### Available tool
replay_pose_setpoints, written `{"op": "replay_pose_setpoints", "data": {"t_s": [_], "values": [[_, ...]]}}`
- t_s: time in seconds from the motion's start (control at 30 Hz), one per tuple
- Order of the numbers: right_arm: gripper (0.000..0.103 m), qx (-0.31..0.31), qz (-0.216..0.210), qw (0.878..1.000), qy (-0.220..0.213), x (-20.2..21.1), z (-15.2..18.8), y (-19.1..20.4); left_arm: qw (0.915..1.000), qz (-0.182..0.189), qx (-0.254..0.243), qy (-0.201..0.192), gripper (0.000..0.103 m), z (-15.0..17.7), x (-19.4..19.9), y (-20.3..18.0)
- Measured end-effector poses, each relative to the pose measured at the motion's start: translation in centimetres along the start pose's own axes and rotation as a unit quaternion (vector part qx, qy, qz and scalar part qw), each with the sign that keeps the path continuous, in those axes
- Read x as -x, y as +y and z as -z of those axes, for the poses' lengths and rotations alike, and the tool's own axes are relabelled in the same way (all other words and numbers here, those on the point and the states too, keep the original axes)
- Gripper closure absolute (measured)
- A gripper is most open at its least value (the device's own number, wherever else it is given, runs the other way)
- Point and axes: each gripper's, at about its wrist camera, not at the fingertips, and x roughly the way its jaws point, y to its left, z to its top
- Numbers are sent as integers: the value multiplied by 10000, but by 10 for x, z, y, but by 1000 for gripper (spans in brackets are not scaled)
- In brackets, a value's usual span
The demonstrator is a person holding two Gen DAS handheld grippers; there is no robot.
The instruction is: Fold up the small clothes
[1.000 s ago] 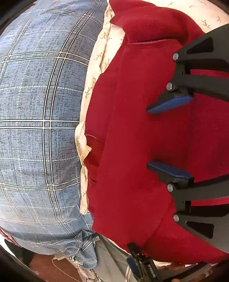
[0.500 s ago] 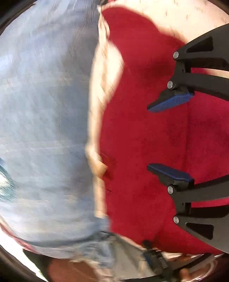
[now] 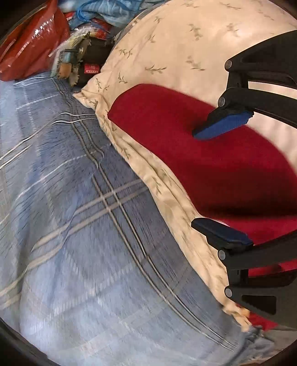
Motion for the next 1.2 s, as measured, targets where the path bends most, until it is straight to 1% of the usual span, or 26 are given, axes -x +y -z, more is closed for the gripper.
{"op": "replay_pose_setpoints", "data": {"t_s": [0.1,0.2,0.23,0.27,0.3,0.33,0.4,0.47,0.63,0.77,0.87,0.97,1.03,1.07,1.13,1.2], "values": [[30,-83,176,9996,204,-23,-8,0,10000,19,16,23,0,1,-2,1],[30,101,275,9996,56,-29,-10,4,10000,45,36,54,0,1,-3,1],[36,157,260,9995,25,-30,-10,4,10000,51,41,56,0,1,-3,2],[47,212,270,9994,-37,-29,-9,3,10000,54,46,57,0,1,-3,2],[78,274,329,9991,-53,-30,-9,1,10000,54,52,58,0,0,-4,2],[88,340,353,9988,-33,-35,-8,-7,10000,49,53,47,0,0,-3,2],[98,387,139,9992,-13,-31,-5,-15,10000,25,53,39,0,0,-2,1],[100,545,106,9985,-34,-21,-1,-18,10000,8,48,24,0,1,-1,1],[100,889,25,9947,-508,33,12,-27,10000,-24,74,-39,0,1,4,2],[100,937,-305,9912,-883,77,14,-29,9999,-50,78,-130,0,0,11,3],[100,1008,-632,9859,-1180,109,9,-24,9997,-47,118,-195,0,-2,15,6],[100,1110,-1014,9770,-1514,146,15,-9,9995,-24,191,-243,0,-3,19,9],[100,1246,-1418,9679,-1662,173,18,3,9994,-16,225,-275,0,-4,22,11],[100,1409,-1631,9610,-1730,187,22,15,9993,-10,239,-295,0,-4,23,11],[100,1655,-1913,9513,-1761,203,28,38,9990,3,277,-342,0,-5,26,12],[100,1981,-2295,9376,-1700,217,39,69,9987,24,319,-398,0,-5,31,15]]}}
